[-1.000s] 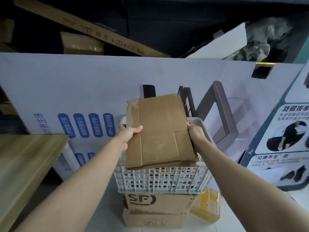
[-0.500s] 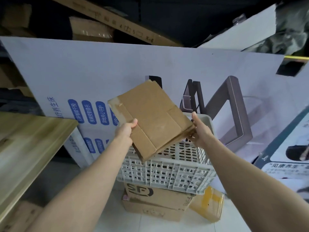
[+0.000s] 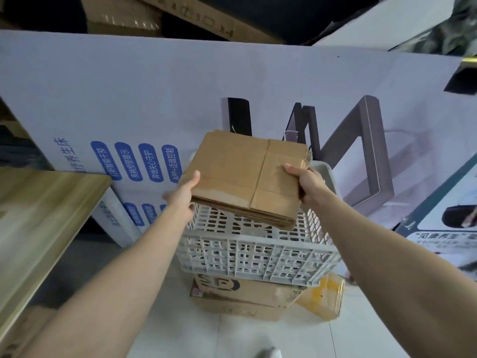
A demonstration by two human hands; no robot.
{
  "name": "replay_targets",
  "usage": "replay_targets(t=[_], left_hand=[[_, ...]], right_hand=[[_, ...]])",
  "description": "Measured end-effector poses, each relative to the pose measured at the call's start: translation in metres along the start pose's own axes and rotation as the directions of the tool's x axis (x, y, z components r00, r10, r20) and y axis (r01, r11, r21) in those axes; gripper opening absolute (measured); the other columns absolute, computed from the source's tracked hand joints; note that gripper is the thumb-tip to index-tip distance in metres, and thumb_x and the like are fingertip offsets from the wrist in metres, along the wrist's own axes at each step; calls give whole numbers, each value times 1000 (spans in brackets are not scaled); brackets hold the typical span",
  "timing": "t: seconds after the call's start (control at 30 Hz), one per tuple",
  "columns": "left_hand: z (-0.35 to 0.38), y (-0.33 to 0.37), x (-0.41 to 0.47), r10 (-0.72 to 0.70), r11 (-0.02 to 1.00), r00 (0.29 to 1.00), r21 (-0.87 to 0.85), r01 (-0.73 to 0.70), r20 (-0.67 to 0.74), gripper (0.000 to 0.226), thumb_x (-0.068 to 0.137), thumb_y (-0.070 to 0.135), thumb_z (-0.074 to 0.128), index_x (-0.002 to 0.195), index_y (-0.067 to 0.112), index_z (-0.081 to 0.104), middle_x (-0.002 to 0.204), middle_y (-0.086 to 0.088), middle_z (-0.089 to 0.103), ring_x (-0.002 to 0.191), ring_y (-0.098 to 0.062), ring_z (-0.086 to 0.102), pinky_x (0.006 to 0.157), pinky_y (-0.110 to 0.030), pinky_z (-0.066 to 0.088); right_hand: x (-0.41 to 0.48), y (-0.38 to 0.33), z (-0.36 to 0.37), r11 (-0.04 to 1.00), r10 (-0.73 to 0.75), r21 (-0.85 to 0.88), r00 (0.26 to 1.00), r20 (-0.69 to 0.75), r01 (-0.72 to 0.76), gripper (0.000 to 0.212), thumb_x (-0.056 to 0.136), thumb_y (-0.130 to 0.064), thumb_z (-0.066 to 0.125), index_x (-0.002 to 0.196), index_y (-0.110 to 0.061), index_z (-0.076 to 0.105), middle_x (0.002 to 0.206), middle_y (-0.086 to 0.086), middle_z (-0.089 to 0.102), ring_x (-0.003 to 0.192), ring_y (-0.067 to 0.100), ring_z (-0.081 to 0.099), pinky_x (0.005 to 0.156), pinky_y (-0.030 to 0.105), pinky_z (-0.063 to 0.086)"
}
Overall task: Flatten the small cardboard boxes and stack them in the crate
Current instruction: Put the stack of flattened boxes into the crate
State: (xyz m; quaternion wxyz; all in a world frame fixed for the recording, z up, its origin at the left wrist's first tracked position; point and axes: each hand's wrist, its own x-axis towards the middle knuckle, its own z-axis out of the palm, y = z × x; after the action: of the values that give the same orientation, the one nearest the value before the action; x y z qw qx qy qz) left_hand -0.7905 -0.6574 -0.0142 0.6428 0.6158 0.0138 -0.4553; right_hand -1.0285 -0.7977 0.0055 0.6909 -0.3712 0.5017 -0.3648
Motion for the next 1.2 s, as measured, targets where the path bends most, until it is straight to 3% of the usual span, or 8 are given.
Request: replay_targets(t=[0.07,0.2,0.27,0.47,0.6,0.77,1.0,1.2], left_hand=[[-8,8,12,17,974,999,224,-27,46,108,51,40,87,142,14,34,133,-8,55,121,-28,53,102,-48,42],[3,13,25,-111,759,960,646,-84,256,53,51,46,81,90,13,68,110,-8,70,106,-27,63,98,-45,44],[14,8,33,-198,643,945,762,-76,261,58,55,55,78,94,13,70,111,-5,70,110,-25,60,104,-47,39],[28,-34,61,-231,572,959,821,-3,165,38,75,58,67,89,23,62,86,4,69,99,-17,57,97,-39,36],[32,-52,88,-249,591,962,805,57,115,48,79,48,67,109,10,62,89,-4,74,77,-16,68,79,-39,53],[39,-61,127,-214,491,977,867,83,28,72,85,44,64,138,3,38,144,-15,43,129,-33,43,108,-48,36],[32,-83,183,-242,365,970,927,80,12,77,90,42,59,147,4,23,152,-15,31,137,-32,32,110,-45,32],[17,-101,216,-326,397,945,907,144,-7,75,88,38,63,145,4,29,150,-14,35,136,-31,34,111,-42,30]], right_hand=[[7,-3,-9,999,15,-37,1000,18,-14,49,75,-14,79,119,-8,58,104,9,71,85,23,70,56,34,57],[28,-2,-27,990,78,-122,995,61,-70,34,79,-14,74,110,-8,62,87,6,75,69,19,72,50,30,55],[42,2,-39,973,162,-179,984,80,-145,22,82,-19,71,100,-9,63,75,3,74,61,17,71,47,28,53],[82,30,-56,861,420,-344,906,61,-376,26,86,-32,65,100,-11,63,73,4,73,61,18,70,50,27,53],[106,47,-54,767,509,-461,861,14,-446,37,90,-34,62,115,-7,59,103,10,70,90,25,67,75,38,55],[125,79,-43,677,544,-540,834,-92,-501,40,91,-37,61,117,-8,50,112,11,59,98,27,60,82,44,53],[156,129,-28,739,493,-447,857,-152,-504,42,94,-32,59,127,-10,46,108,9,59,97,27,58,90,45,49],[183,157,-20,722,466,-454,852,-240,-523,55,89,-33,65,130,-2,46,125,16,55,111,32,55,99,47,45]])
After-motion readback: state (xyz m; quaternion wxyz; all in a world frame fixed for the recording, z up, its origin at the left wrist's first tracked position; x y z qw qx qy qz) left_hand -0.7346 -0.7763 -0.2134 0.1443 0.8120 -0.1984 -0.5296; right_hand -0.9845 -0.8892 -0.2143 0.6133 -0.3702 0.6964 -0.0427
